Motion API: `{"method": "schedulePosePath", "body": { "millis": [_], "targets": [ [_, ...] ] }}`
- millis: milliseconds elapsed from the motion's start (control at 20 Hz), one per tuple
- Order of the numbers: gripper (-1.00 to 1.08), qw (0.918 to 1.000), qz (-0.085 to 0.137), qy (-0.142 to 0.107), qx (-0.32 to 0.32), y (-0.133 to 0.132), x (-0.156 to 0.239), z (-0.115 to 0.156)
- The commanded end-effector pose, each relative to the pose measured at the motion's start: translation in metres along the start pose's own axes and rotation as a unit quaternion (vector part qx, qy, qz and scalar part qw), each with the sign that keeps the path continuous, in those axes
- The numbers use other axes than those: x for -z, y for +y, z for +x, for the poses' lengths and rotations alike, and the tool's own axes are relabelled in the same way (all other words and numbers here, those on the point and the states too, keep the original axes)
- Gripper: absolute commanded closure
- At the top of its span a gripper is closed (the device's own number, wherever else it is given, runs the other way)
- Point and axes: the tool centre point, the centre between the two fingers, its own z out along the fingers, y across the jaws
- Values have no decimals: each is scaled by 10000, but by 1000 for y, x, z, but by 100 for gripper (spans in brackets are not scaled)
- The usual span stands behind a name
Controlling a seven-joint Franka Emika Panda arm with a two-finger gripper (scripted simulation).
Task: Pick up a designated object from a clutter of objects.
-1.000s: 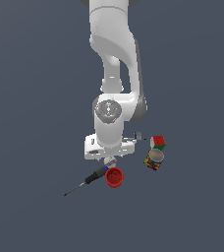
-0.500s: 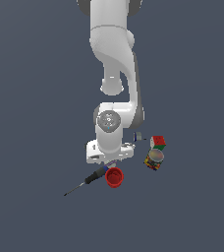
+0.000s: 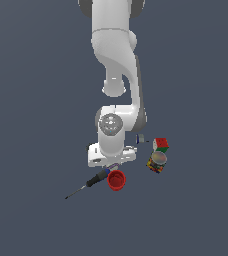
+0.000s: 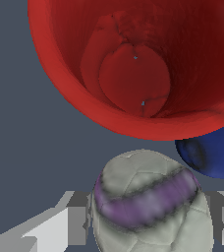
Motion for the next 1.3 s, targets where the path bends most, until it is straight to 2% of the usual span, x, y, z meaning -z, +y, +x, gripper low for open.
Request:
{"method": "schedulePosePath", "body": {
  "millis": [0, 350, 600, 900, 1250],
  "targets": [
    [108, 10000, 0, 0, 1, 0, -1, 0],
    [108, 10000, 0, 0, 1, 2, 5, 0],
    [108, 10000, 0, 0, 1, 10, 25, -1],
    [108, 10000, 2, 2, 1, 29, 69, -3],
    [108, 10000, 6, 3, 3, 60, 143, -6]
  ]
}}
